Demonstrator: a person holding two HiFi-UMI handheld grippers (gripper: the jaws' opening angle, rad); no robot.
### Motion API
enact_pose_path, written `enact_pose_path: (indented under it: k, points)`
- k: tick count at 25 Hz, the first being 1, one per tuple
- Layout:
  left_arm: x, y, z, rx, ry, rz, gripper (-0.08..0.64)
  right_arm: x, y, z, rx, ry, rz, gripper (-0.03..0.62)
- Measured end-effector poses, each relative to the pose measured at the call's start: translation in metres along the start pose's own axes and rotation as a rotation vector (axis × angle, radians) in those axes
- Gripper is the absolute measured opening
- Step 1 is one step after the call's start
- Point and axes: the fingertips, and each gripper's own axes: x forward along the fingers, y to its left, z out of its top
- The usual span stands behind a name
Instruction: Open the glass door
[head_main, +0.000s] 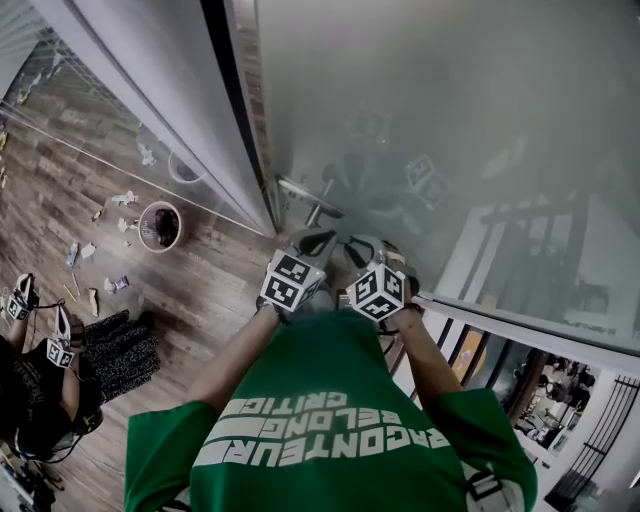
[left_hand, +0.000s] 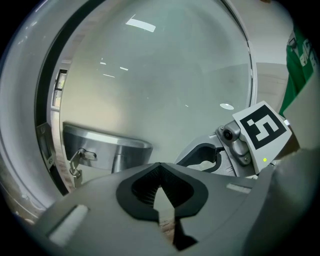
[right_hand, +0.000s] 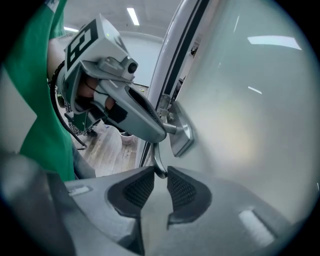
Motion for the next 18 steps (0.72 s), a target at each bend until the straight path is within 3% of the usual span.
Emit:
enact_pose_path:
  k: [18]
  points:
    - [0.017,-0.002,0.004,0.001,-0.019,0.011,0.017,0.032,-0.047,-0.011,0.054,-0.008,-0.002,0.071]
